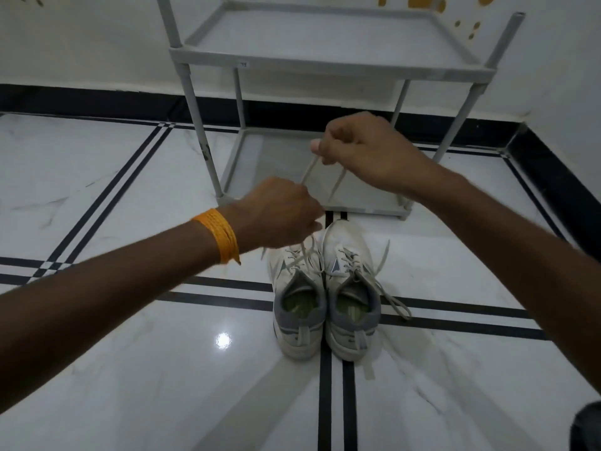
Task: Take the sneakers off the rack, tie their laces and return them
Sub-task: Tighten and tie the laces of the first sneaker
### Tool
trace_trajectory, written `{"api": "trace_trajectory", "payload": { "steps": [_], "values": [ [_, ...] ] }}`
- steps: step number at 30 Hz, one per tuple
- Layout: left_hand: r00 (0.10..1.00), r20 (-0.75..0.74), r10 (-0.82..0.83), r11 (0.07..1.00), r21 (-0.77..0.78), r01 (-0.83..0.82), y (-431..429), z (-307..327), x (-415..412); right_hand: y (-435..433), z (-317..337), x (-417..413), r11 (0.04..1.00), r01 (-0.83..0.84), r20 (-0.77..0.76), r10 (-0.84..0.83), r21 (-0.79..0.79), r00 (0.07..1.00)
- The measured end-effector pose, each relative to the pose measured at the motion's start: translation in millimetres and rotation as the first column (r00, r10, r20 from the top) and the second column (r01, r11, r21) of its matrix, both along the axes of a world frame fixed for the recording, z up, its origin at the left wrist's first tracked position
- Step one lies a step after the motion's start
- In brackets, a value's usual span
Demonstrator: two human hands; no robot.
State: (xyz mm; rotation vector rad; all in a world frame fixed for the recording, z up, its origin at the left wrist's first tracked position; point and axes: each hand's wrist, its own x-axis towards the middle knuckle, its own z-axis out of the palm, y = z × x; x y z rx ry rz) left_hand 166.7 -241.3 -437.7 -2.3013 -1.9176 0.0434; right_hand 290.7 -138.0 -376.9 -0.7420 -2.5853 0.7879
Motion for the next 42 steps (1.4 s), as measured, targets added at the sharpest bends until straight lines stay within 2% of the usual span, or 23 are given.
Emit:
{"api": "trace_trajectory", "payload": {
  "steps": [1,2,3,4,5,7,10,13,15,17,19,20,22,24,26,29,32,34,36,37,39,40,42],
  "values": [
    [0.982,0.172,0.083,0.996,-0.025,-0.080,4.5,6.6,-2.4,2.4,-5.0,1.0,0.996,0.064,-0.014,-0.063,0.062,0.998],
    [0.894,0.418,0.158,0.987,-0.075,-0.140,8.4,11.5,-4.1,3.6,-10.8,3.3,0.987,0.124,-0.018,-0.123,0.106,0.992],
    [0.729,0.649,0.218,0.976,-0.135,-0.172,10.5,14.8,-5.3,2.2,-17.0,7.0,0.981,0.158,0.003,-0.159,0.112,0.987],
    [0.544,0.794,0.271,0.962,-0.207,-0.178,10.6,18.1,-4.3,0.1,-24.1,10.6,0.985,0.158,0.043,-0.161,0.072,0.986],
    [0.389,0.865,0.317,0.948,-0.273,-0.164,9.8,20.1,-1.9,-4.4,-29.5,13.6,0.992,0.127,0.086,-0.126,0.001,0.988],
    [0.199,0.901,0.385,0.921,-0.361,-0.147,9.6,18.1,1.8,-13.6,-38.1,17.0,0.980,0.045,0.114,-0.023,-0.196,0.993],
    [0.055,0.910,0.410,0.902,-0.396,-0.175,10.4,14.3,-1.8,-12.2,-43.6,20.0,0.946,0.069,-0.014,-0.078,-0.316,0.997],
    [-0.037,0.918,0.395,0.913,-0.397,-0.097,7.4,10.6,-11.5,-9.8,-32.8,25.7,0.905,0.082,-0.021,-0.099,-0.417,0.995],
    [-0.054,0.918,0.393,0.919,-0.395,-0.011,4.7,8.4,-15.2,-12.5,-18.4,27.6,0.858,0.041,-0.079,-0.094,-0.512,0.992],
    [0.010,0.917,0.399,0.916,-0.399,0.038,4.0,5.1,-16.3,-13.9,-2.9,26.2,0.817,-0.022,-0.179,-0.100,-0.576,0.979],
    [0.175,0.912,0.372,0.926,-0.379,0.007,3.9,2.1,-9.7,-13.7,9.4,20.8,0.792,-0.093,-0.303,-0.120,-0.604,0.945],
    [0.297,0.896,0.329,0.942,-0.331,-0.046,4.5,-0.2,-4.1,-13.4,14.2,17.0,0.781,-0.125,-0.373,-0.146,-0.612,0.916],
    [0.540,0.817,0.201,0.978,-0.137,-0.157,5.8,-8.1,8.1,-11.3,19.8,9.6,0.741,-0.173,-0.502,-0.245,-0.648,0.830],
    [0.654,0.751,0.091,0.972,0.075,-0.221,7.4,-19.2,16.4,-7.5,18.9,3.2,0.681,-0.223,-0.570,-0.339,-0.697,0.748],
    [0.706,0.707,0.037,0.923,0.246,-0.295,8.9,-26.9,17.8,-3.9,12.2,-1.2,0.612,-0.252,-0.577,-0.418,-0.750,0.702],
    [0.782,0.623,0.008,0.827,0.436,-0.356,7.5,-26.8,13.0,3.5,-3.4,-4.2,0.458,-0.302,-0.536,-0.564,-0.836,0.629],
    [0.860,0.504,-0.079,0.802,0.545,-0.245,1.8,-21.6,7.5,12.0,-22.8,-4.4,0.298,-0.283,-0.411,-0.684,-0.911,0.603],
    [0.885,0.458,-0.079,0.813,0.543,-0.209,0.0,-21.4,4.1,15.2,-40.2,-4.3,0.179,-0.216,-0.277,-0.725,-0.960,0.631],
    [0.822,0.569,0.036,0.867,0.392,-0.309,-0.6,-19.8,5.1,14.7,-58.0,-2.4,0.117,-0.091,-0.147,-0.686,-0.989,0.713],
    [0.719,0.681,0.140,0.891,0.230,-0.391,-0.2,-17.3,5.6,12.5,-64.6,0.0,0.147,0.003,-0.092,-0.637,-0.989,0.765],
    [0.376,0.866,0.329,0.882,-0.139,-0.451,1.8,-8.7,4.1,4.3,-70.5,6.5,0.329,0.192,-0.023,-0.552,-0.924,0.833],
    [0.228,0.895,0.385,0.865,-0.263,-0.428,2.8,-2.6,2.4,-1.1,-70.8,10.0,0.442,0.237,-0.037,-0.527,-0.865,0.849],
    [0.017,0.899,0.438,0.842,-0.404,-0.359,4.2,9.1,-2.1,-14.6,-65.6,16.0,0.606,0.200,-0.135,-0.462,-0.770,0.877]
  ]
}}
